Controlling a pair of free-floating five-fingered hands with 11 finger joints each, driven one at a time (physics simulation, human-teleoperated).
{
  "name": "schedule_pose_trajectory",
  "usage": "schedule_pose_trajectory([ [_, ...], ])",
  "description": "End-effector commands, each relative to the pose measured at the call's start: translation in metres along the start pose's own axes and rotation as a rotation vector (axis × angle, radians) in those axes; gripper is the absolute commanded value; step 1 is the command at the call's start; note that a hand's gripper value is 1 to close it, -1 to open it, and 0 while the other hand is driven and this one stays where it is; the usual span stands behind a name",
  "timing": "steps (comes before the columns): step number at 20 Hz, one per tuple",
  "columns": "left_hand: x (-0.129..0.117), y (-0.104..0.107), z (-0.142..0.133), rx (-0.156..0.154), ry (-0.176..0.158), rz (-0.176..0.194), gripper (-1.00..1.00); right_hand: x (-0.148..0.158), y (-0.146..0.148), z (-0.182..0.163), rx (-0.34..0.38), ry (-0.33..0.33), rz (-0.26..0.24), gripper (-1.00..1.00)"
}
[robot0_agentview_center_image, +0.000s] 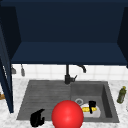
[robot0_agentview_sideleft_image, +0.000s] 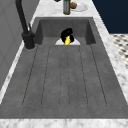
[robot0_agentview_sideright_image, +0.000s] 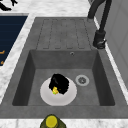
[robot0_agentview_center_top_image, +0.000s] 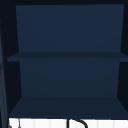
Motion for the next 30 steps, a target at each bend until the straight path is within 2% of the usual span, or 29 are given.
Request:
schedule_pose_trajectory([
  [1,0.0,0.0,0.0,0.0,0.0,0.0,0.0,0.004,0.02,-0.027,-0.012,-0.045,0.064,1.0],
  [4,0.0,0.0,0.0,0.0,0.0,0.0,0.0,-0.005,0.032,-0.042,0.019,-0.008,0.131,1.0],
  [5,0.0,0.0,0.0,0.0,0.0,0.0,0.0,-0.006,0.035,-0.037,0.028,0.012,0.151,1.0],
  [7,0.0,0.0,0.0,0.0,0.0,0.0,0.0,0.001,0.029,-0.032,0.041,0.022,0.119,1.0],
  [8,0.0,0.0,0.0,0.0,0.0,0.0,0.0,-0.001,0.027,-0.028,0.052,0.003,0.085,1.0],
  [9,0.0,0.0,0.0,0.0,0.0,0.0,0.0,-0.008,0.022,-0.026,0.056,-0.003,0.076,-1.0],
  [10,0.0,0.0,0.0,0.0,0.0,0.0,0.0,-0.004,0.02,-0.018,0.07,0.0,0.08,-1.0],
  [12,0.0,0.0,0.0,0.0,0.0,0.0,0.0,-0.011,-0.005,-0.012,0.129,-0.025,0.092,-1.0],
  [14,0.0,0.0,0.0,0.0,0.0,0.0,0.0,-0.014,-0.013,0.004,0.196,-0.04,0.069,-1.0],
  [18,0.0,0.0,0.0,0.0,0.0,0.0,0.0,-0.016,-0.022,0.018,0.213,-0.085,0.036,-1.0],
  [21,0.0,0.0,0.0,0.0,0.0,0.0,0.0,-0.018,-0.031,0.023,0.198,-0.126,0.036,-1.0],
  [26,0.0,0.0,0.0,0.0,0.0,0.0,0.0,-0.015,-0.043,0.031,0.188,-0.182,0.075,-1.0],
  [30,0.0,0.0,0.0,0.0,0.0,0.0,0.0,-0.019,-0.049,0.041,0.123,-0.222,0.031,-1.0],
])
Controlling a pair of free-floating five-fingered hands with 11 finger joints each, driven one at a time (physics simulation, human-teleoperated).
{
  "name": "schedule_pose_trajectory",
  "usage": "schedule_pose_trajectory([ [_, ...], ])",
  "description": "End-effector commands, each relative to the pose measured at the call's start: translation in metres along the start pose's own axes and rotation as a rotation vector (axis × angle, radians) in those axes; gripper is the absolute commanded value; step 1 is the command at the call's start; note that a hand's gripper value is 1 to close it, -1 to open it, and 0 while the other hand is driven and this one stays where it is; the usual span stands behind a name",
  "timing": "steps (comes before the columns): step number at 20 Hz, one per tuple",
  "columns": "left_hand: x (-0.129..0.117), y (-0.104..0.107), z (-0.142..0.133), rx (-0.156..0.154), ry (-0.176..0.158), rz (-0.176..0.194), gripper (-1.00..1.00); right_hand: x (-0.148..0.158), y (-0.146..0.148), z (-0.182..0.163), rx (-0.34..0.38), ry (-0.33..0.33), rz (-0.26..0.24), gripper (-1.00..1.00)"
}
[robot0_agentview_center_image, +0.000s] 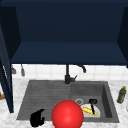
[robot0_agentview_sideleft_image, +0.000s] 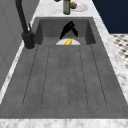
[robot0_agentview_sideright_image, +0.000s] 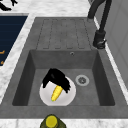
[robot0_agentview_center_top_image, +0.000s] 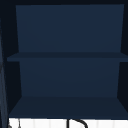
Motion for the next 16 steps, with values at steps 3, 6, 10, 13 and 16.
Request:
schedule_pose_trajectory([
  [3,0.0,0.0,0.0,0.0,0.0,0.0,0.0,0.0,-0.009,0.018,-0.098,-0.081,-0.024,-1.0],
  [6,0.0,0.0,0.0,0.0,0.0,0.0,0.0,0.0,-0.014,0.034,-0.149,-0.067,0.004,-1.0],
  [10,0.0,0.0,0.0,0.0,0.0,0.0,0.0,0.005,-0.013,0.027,-0.113,-0.053,-0.001,-1.0],
  [13,0.0,0.0,0.0,0.0,0.0,0.0,0.0,0.003,-0.015,0.027,-0.136,-0.071,0.002,-1.0],
  [16,0.0,0.0,0.0,0.0,0.0,0.0,0.0,-0.004,-0.014,0.029,-0.12,-0.065,-0.026,-1.0],
])
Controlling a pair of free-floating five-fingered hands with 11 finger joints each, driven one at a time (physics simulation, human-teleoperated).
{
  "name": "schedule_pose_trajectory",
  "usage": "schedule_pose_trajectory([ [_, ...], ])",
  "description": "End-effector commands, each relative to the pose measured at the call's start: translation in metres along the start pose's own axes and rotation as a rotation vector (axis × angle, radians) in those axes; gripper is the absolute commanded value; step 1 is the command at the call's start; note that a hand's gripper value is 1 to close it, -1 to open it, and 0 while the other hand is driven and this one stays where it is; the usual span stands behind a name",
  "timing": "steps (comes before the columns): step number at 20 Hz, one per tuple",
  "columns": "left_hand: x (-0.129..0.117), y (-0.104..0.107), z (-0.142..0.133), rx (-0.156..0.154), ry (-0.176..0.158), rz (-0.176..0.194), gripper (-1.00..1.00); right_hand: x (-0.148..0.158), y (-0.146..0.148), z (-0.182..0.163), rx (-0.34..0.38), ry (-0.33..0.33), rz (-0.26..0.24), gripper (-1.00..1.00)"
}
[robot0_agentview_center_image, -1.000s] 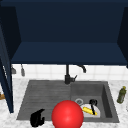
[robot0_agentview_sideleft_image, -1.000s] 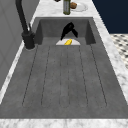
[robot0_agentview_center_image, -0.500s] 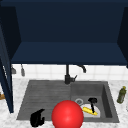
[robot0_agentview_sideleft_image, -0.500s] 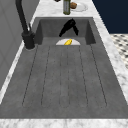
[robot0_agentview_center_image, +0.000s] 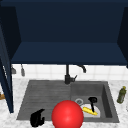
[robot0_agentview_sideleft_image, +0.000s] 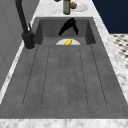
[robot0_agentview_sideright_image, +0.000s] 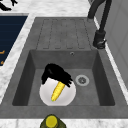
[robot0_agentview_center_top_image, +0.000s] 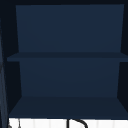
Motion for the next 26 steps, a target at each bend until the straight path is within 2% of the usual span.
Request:
schedule_pose_trajectory([
  [1,0.0,0.0,0.0,0.0,0.0,0.0,0.0,0.0,-0.001,0.001,-0.011,0.0,0.0,-1.0],
  [3,0.0,0.0,0.0,0.0,0.0,0.0,0.0,-0.001,0.001,0.002,-0.005,0.001,0.002,-1.0],
  [10,0.0,0.0,0.0,0.0,0.0,0.0,0.0,0.008,-0.013,0.01,-0.144,0.033,0.045,-1.0],
  [14,0.0,0.0,0.0,0.0,0.0,0.0,0.0,0.011,-0.02,0.019,-0.225,0.018,0.02,-1.0],
  [20,0.0,0.0,0.0,0.0,0.0,0.0,0.0,0.028,-0.039,0.033,-0.279,-0.004,-0.021,-1.0],
  [26,0.0,0.0,0.0,0.0,0.0,0.0,0.0,0.053,-0.07,0.037,-0.257,-0.025,-0.016,-1.0],
])
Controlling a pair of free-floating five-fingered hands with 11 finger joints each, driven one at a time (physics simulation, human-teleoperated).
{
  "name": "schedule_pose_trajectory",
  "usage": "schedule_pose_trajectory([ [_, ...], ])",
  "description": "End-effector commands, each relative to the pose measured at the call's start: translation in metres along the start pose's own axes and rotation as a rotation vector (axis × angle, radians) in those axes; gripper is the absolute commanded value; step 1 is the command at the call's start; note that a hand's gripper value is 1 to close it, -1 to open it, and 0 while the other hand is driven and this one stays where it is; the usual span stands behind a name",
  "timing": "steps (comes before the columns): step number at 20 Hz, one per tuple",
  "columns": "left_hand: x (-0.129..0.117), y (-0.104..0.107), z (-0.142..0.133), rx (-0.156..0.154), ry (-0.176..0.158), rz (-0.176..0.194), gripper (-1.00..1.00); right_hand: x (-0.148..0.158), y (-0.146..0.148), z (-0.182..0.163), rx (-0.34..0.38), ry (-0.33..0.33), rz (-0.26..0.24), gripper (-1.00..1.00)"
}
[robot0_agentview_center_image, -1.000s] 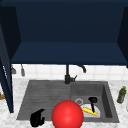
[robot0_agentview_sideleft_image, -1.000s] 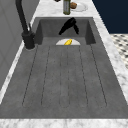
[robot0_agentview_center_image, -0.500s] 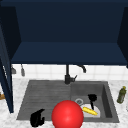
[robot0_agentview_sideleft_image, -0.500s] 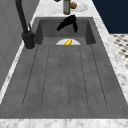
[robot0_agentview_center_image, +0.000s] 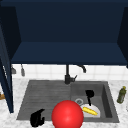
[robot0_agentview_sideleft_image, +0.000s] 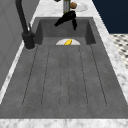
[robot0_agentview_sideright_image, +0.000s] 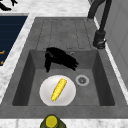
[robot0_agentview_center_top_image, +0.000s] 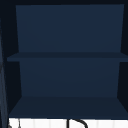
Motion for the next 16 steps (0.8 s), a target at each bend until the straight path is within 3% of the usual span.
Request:
schedule_pose_trajectory([
  [1,0.0,0.0,0.0,0.0,0.0,0.0,0.0,0.017,-0.021,-0.003,-0.008,-0.038,-0.035,-1.0],
  [4,0.0,0.0,0.0,0.0,0.0,0.0,0.0,0.025,-0.046,0.0,-0.017,-0.034,0.005,-1.0],
  [16,0.0,0.0,0.0,0.0,0.0,0.0,0.0,0.06,-0.122,-0.022,-0.111,-0.036,-0.007,-1.0],
])
